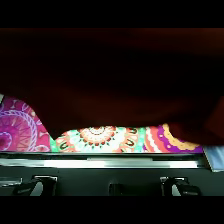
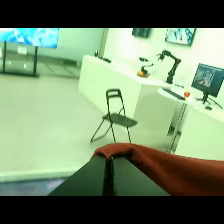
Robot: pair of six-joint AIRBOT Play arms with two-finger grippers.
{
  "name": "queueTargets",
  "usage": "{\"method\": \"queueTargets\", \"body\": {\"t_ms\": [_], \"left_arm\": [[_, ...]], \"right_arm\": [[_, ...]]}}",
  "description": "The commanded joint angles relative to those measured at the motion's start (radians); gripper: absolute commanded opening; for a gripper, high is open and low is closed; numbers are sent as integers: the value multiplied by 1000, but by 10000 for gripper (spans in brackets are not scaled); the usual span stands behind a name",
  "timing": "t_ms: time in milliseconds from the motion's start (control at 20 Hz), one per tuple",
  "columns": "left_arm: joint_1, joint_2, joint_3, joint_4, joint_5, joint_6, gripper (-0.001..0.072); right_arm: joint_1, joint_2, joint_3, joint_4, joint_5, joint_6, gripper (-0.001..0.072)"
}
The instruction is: Fold the clothes and pants, and hang the long-sleeved shirts on hangers.
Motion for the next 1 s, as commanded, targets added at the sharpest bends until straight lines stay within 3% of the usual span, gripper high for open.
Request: {"method": "queueTargets", "body": {"t_ms": [0,100,200,300,350,450,550,850,900,950], "left_arm": [[2,-18,-187,6,-24,0,25],[-17,-62,-386,6,33,6,26],[-56,-149,-581,6,232,56,26],[-76,-273,-672,5,425,56,26],[-77,-341,-678,5,458,56,26],[-77,-466,-678,-19,460,52,27],[-78,-557,-678,-66,425,52,28],[-101,-693,-678,-74,270,53,33],[-93,-694,-678,-74,246,53,82],[-76,-690,-673,-73,217,58,223]], "right_arm": [[0,-78,-86,-10,293,61,38],[0,-169,-270,11,274,92,38],[0,-282,-459,68,57,119,38],[0,-424,-575,169,-171,254,39],[0,-502,-596,246,-221,325,39],[1,-664,-599,454,-240,396,40],[19,-782,-599,629,-224,390,40],[110,-911,-599,662,-293,269,43],[101,-908,-594,656,-310,267,82],[77,-903,-575,657,-299,254,186]]}}
